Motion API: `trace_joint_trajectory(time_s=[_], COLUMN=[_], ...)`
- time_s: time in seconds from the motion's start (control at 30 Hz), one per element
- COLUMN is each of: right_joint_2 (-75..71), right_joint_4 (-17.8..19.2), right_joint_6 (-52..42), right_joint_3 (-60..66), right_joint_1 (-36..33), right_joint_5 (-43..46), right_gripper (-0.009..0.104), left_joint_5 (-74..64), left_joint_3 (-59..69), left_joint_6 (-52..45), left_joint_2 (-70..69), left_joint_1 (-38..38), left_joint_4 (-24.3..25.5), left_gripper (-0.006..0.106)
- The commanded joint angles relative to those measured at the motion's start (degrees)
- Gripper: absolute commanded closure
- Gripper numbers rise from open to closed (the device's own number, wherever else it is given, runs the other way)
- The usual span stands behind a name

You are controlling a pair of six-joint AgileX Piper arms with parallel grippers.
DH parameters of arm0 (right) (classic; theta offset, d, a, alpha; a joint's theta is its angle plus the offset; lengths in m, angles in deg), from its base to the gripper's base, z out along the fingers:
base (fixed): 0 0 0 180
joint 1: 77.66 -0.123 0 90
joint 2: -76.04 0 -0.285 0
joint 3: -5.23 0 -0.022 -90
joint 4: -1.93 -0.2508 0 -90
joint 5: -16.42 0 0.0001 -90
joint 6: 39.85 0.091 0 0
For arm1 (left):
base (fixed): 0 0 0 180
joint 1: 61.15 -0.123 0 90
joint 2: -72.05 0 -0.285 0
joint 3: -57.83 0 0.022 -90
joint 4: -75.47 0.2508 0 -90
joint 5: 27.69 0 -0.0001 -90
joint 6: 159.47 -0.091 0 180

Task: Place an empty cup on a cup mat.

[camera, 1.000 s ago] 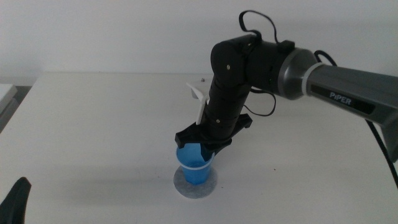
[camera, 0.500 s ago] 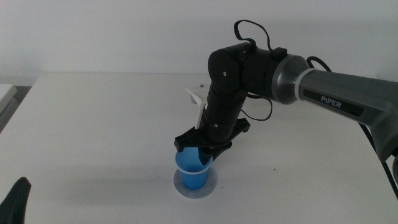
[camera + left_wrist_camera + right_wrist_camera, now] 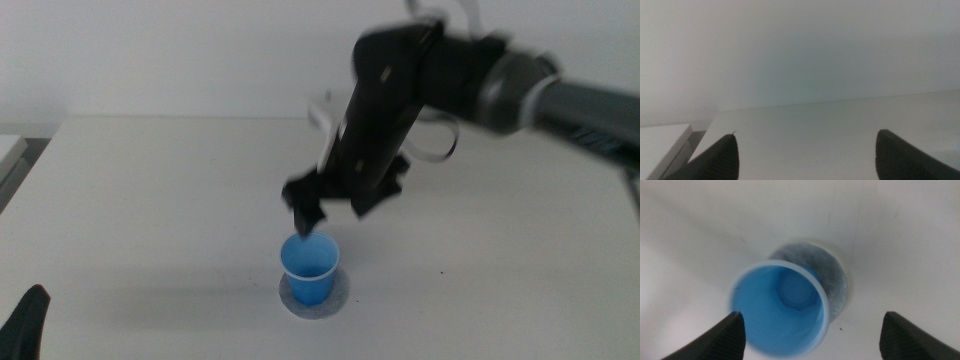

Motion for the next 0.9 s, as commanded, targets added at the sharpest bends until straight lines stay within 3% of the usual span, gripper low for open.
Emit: trace_joint_trajectory(time_s=[0.0, 0.17, 0.4, 0.6, 0.87], right_joint_2=[-4.84, -14.35, -30.84, -46.42, -64.99], right_joint_4=[0.87, 0.9, 1.8, 2.75, 6.22], right_joint_6=[-2.82, -3.69, -3.65, -3.77, -3.77], right_joint_3=[-1.99, -3.27, 1.62, 19.71, 47.11], right_joint_1=[1.7, 8.15, 26.42, 38.53, 40.21], right_joint_5=[-1.47, -1.86, 0.53, 11.23, 30.0], right_gripper=[0.006, 0.002, 0.002, 0.002, 0.002], left_joint_5=[0.29, 0.29, 0.29, 0.29, 0.29], left_joint_3=[-0.02, -0.02, -0.02, -0.02, -0.02], left_joint_6=[0.16, 0.16, 0.16, 0.16, 0.16], left_joint_2=[-0.21, -0.21, -0.21, -0.21, -0.21], left_joint_1=[0.1, 0.1, 0.1, 0.1, 0.1], left_joint_4=[-0.17, -0.17, -0.17, -0.17, -0.17], left_gripper=[0.007, 0.007, 0.007, 0.007, 0.007])
